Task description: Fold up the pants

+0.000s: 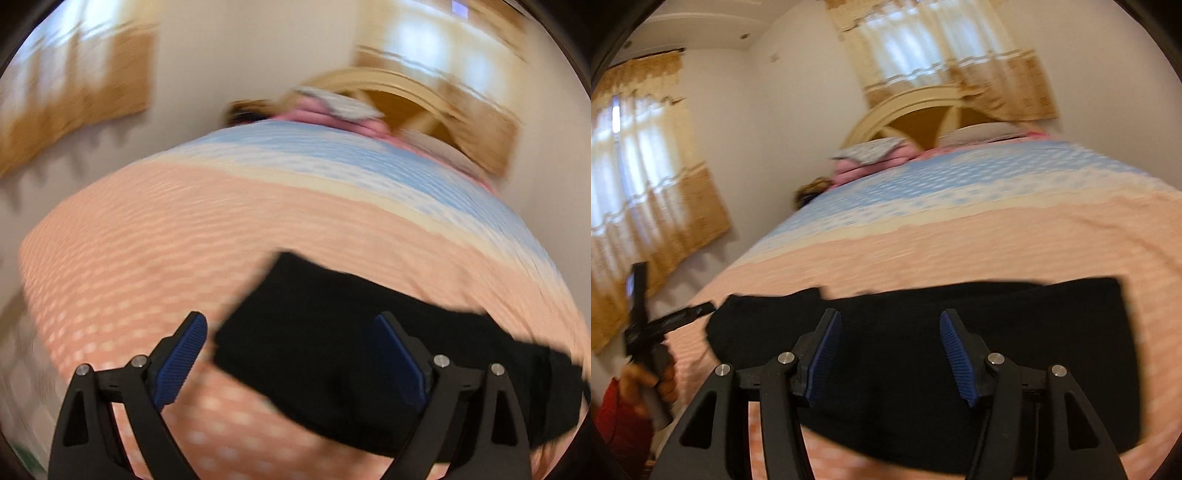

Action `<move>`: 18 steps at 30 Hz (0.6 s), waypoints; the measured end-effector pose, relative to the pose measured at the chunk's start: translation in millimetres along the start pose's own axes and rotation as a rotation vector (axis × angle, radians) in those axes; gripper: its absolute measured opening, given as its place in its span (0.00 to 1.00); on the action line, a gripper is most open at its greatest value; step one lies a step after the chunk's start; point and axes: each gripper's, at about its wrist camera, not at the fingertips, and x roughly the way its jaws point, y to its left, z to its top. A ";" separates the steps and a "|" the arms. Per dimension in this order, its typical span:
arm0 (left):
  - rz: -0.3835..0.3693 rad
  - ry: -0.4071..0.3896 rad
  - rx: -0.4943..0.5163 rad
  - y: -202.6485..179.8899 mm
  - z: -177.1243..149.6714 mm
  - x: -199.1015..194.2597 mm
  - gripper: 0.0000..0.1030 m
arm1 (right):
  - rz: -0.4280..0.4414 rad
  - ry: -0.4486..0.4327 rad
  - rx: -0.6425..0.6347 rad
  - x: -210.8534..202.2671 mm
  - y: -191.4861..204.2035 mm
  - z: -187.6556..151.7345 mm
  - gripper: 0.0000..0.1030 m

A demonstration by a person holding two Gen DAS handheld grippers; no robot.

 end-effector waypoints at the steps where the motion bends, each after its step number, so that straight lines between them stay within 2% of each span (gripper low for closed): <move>1: 0.007 0.013 -0.057 14.4 1.8 3.2 0.92 | 0.024 0.011 -0.024 6.8 13.1 -3.9 0.56; 4: -0.019 0.058 -0.133 29.3 -2.8 11.0 0.92 | 0.058 0.072 -0.111 30.7 44.4 -21.3 0.56; 6: 0.002 0.087 -0.163 28.4 -12.7 15.6 0.90 | 0.050 0.158 -0.118 51.4 48.7 -33.5 0.57; 7: 0.009 0.096 -0.199 29.2 -20.0 17.7 0.90 | 0.033 0.171 -0.126 57.5 49.1 -40.4 0.57; 8: 0.016 0.107 -0.231 27.5 -24.8 20.8 0.89 | 0.025 0.137 -0.145 54.7 50.8 -42.6 0.57; 10: -0.014 0.139 -0.324 32.2 -34.5 26.6 0.87 | 0.012 0.132 -0.166 53.8 54.2 -44.0 0.59; 11: -0.022 0.145 -0.336 33.4 -36.1 24.2 0.87 | 0.010 0.132 -0.171 54.1 55.0 -43.8 0.59; 13: -0.012 0.134 -0.288 26.0 -33.5 23.7 0.87 | 0.014 0.130 -0.173 54.2 52.9 -43.7 0.61; 14: -0.030 0.137 -0.281 24.1 -32.4 25.0 0.86 | 0.016 0.128 -0.173 53.3 53.2 -45.5 0.61; 17: -0.093 0.130 -0.321 23.6 -28.1 28.4 0.74 | 0.029 0.120 -0.154 52.0 50.8 -46.0 0.62; 18: -0.101 0.132 -0.331 24.0 -27.0 31.2 0.73 | 0.033 0.119 -0.146 53.0 50.0 -45.8 0.62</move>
